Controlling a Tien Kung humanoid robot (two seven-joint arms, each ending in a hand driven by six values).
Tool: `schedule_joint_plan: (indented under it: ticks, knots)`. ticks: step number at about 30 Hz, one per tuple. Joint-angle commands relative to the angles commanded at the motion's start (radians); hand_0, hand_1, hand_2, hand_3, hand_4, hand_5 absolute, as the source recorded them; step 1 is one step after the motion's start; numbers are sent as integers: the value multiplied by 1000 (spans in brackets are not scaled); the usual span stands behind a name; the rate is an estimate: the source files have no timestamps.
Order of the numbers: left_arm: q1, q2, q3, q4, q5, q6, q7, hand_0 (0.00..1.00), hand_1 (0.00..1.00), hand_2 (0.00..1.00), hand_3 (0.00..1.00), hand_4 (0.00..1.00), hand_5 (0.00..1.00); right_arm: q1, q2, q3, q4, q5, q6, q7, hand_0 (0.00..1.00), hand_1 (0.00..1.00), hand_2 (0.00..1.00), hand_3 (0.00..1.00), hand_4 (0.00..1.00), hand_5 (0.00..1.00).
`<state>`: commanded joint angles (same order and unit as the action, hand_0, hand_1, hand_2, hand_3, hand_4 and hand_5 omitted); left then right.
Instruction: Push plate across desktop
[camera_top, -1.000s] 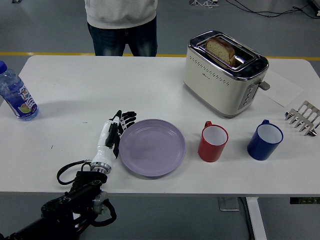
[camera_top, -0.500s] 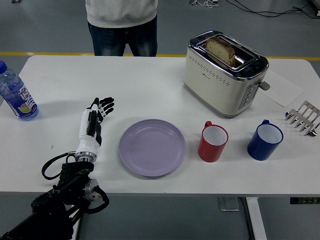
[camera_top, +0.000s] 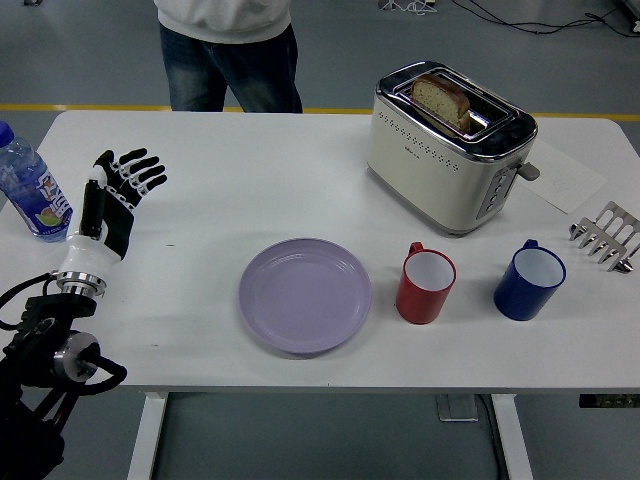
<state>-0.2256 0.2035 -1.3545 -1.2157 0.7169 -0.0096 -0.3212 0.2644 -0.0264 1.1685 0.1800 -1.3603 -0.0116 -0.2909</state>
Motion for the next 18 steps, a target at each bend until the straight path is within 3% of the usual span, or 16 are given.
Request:
schedule_joint_plan:
  ticks: [7,12,16,18]
  knots:
    - [150,82,-135,-113,-21,-50,46,627,618,592,559,446,953,-4,-5,-7,0,17,-4,2,632,612,646,575,350,159]
    - [195,103,-201,-123,-23,-61,55,631,625,597,564,459,963,-8,-7,-5,0,19,-7,2,632,612,646,575,350,159]
    - [204,105,-229,-117,-26,-67,59,633,626,602,567,469,972,-10,-7,-5,0,20,-9,3,632,612,646,576,351,159]
    - [208,106,-279,-88,-37,-77,61,633,626,602,567,469,972,-15,-8,0,0,16,-12,3,632,612,646,576,351,159]
